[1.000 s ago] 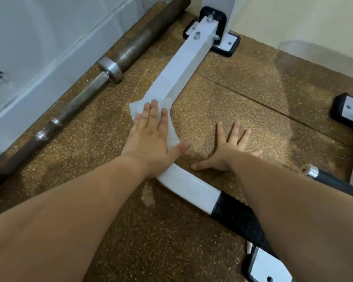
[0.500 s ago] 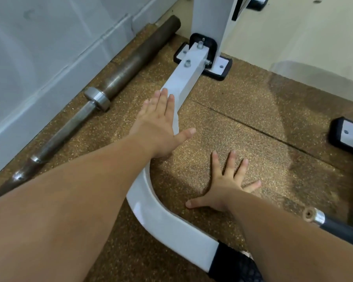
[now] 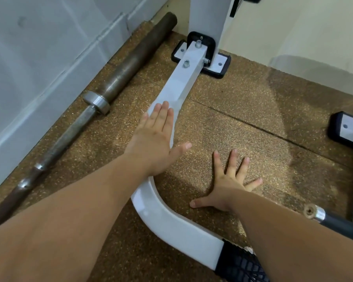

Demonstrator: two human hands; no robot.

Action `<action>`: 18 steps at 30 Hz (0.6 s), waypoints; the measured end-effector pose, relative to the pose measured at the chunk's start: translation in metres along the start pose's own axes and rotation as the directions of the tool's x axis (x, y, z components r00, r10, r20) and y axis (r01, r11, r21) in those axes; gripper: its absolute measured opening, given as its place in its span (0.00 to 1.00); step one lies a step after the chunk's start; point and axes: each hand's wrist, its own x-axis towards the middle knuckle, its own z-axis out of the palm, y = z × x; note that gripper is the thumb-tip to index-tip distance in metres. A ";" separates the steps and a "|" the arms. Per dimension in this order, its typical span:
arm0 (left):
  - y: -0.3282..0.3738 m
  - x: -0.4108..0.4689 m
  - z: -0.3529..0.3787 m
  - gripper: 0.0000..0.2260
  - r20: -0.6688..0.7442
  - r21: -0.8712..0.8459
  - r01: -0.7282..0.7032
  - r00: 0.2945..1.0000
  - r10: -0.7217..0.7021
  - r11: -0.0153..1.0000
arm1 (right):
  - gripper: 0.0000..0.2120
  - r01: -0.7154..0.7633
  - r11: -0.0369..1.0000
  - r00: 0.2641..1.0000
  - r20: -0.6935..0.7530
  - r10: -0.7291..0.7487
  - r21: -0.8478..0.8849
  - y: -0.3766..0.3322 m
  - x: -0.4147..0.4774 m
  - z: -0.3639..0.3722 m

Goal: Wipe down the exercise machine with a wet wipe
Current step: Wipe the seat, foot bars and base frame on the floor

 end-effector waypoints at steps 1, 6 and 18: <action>-0.002 -0.005 0.002 0.46 -0.001 -0.005 -0.006 1.000 0.006 1.000 | 0.79 -0.003 1.000 1.000 0.003 0.003 0.002 0.000 0.000 0.000; -0.006 0.009 -0.001 0.47 -0.020 -0.013 -0.032 0.999 0.031 0.999 | 0.78 -0.016 1.000 1.000 0.018 0.016 0.000 -0.002 0.000 -0.002; -0.011 0.110 -0.033 0.47 -0.065 0.057 -0.147 0.986 0.150 0.988 | 0.77 -0.021 1.000 0.999 0.034 0.021 0.005 -0.002 0.002 -0.002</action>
